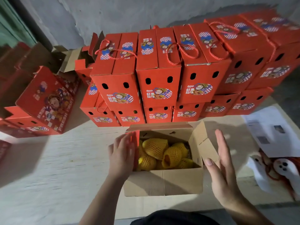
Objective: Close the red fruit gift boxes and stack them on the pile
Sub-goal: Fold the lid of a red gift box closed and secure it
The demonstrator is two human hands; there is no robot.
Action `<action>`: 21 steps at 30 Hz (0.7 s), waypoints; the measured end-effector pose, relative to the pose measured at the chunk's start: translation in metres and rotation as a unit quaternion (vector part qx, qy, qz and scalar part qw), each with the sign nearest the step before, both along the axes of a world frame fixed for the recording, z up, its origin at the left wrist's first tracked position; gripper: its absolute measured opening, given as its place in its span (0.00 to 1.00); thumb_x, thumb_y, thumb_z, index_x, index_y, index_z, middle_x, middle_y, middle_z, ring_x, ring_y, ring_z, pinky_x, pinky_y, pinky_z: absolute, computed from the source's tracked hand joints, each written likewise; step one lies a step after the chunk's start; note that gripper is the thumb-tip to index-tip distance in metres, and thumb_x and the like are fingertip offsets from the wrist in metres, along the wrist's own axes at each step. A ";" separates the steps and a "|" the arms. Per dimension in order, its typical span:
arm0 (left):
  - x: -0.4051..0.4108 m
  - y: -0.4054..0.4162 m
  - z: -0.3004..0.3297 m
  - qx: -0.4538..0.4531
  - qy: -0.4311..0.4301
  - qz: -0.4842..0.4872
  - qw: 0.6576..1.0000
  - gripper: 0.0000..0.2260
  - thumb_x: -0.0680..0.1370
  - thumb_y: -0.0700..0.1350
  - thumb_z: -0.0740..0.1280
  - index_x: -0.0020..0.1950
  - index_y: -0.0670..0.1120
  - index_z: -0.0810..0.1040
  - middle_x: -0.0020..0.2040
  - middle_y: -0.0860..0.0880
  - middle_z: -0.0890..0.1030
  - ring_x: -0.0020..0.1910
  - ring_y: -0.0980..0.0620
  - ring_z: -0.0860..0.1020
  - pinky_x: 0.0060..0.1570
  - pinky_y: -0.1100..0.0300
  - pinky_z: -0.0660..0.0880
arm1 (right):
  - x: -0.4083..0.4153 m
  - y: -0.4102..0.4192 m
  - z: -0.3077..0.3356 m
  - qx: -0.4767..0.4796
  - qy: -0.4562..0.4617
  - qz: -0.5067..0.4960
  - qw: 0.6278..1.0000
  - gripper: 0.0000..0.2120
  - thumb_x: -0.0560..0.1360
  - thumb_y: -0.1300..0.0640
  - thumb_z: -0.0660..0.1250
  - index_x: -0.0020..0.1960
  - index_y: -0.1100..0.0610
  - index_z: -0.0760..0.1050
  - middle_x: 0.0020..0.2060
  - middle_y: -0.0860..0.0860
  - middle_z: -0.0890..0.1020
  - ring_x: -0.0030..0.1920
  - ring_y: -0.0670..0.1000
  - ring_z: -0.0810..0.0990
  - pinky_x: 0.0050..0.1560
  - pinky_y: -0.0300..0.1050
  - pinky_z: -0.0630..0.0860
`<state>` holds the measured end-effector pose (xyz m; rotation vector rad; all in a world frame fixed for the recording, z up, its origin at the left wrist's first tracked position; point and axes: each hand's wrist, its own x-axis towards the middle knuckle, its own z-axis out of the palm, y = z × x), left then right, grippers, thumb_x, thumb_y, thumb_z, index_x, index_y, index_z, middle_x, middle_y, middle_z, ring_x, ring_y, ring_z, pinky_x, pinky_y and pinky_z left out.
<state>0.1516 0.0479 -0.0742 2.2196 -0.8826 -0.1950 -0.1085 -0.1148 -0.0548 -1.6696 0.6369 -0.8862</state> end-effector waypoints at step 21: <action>0.015 -0.031 -0.009 0.109 -0.022 0.102 0.989 0.19 0.84 0.47 0.66 0.74 0.43 0.70 0.68 0.38 0.73 0.66 0.33 0.70 0.68 0.41 0.65 | 0.065 -0.058 -0.031 0.019 0.339 0.046 0.939 0.54 0.79 0.58 0.72 0.80 0.39 0.30 0.80 0.51 0.57 0.68 0.55 0.74 0.55 0.41 0.75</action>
